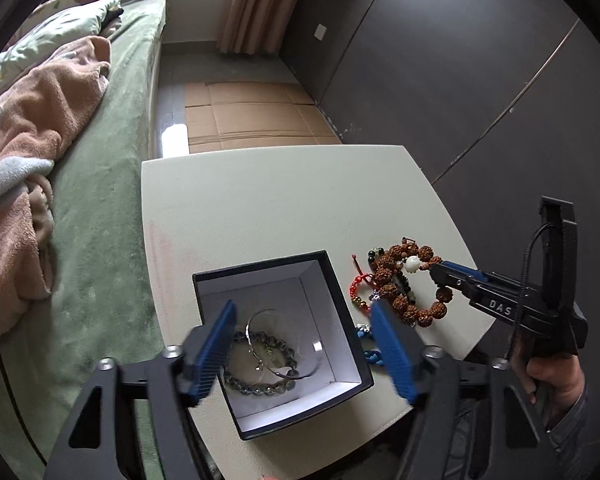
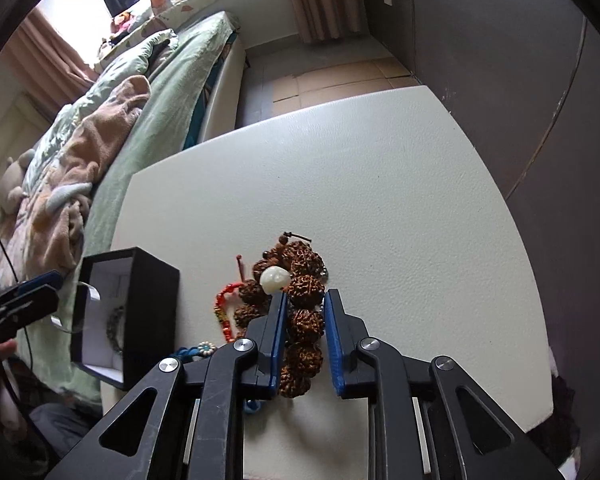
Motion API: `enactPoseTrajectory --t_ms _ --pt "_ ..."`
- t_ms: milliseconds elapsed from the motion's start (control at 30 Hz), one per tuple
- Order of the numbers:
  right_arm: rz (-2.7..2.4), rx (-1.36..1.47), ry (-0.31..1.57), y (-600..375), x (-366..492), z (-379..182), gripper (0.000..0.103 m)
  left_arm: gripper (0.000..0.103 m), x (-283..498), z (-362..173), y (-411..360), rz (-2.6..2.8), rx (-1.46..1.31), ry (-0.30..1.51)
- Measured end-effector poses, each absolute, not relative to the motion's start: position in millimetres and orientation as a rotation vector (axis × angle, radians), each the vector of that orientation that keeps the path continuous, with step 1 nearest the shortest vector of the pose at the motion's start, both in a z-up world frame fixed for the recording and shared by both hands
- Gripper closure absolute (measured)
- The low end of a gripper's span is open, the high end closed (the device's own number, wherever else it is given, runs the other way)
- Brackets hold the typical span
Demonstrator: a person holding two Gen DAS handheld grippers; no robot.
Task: Organize jewelry
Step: 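Lower the silver bangle into the black box and open the left gripper, then grasp the brown rudraksha bracelet with the right gripper and drop it into the box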
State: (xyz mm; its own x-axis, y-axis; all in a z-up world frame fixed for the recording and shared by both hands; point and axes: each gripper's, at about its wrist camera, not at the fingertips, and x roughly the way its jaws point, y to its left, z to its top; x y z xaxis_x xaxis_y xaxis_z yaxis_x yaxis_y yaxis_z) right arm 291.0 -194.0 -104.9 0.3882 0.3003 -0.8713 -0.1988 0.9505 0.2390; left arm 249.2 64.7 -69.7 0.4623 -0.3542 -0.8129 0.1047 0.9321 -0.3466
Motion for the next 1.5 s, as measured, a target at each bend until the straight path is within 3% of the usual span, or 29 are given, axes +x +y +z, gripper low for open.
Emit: enactPoseTrajectory --t_ms 33,533,967,1100,1300,1367,1433,1500 --pt "0.329 0.104 1.113 -193.3 286.4 -97.0 0.083 0.014 247.4 -66.8 66.4 -0.290 -0.273 1.045" --pt "0.530 0.071 0.926 -136.9 238.1 1.6 0.083 0.014 227.9 -46.2 104.1 -0.234 -0.325 0.976" --pt "0.633 -0.026 0.961 -64.2 253.8 -6.1 0.082 0.000 217.2 -41.1 144.2 -0.147 -0.386 0.937" --pt "0.665 0.020 0.975 -67.8 252.0 -10.8 0.065 0.000 214.5 -38.1 141.7 -0.156 -0.375 0.917" --pt "0.628 0.145 0.961 -110.4 251.2 -0.7 0.062 0.000 214.1 -34.2 121.1 -0.205 -0.346 0.917" --pt "0.609 0.179 0.946 -126.0 250.1 4.4 0.050 0.000 213.6 -30.5 111.0 -0.218 -0.322 0.912" --pt "0.583 0.209 0.940 -142.8 248.7 8.1 0.029 0.000 212.4 -25.9 100.7 -0.240 -0.302 0.905" --pt "0.564 0.244 0.943 -159.5 247.7 8.1 0.026 0.000 211.5 -22.6 89.5 -0.278 -0.294 0.907"
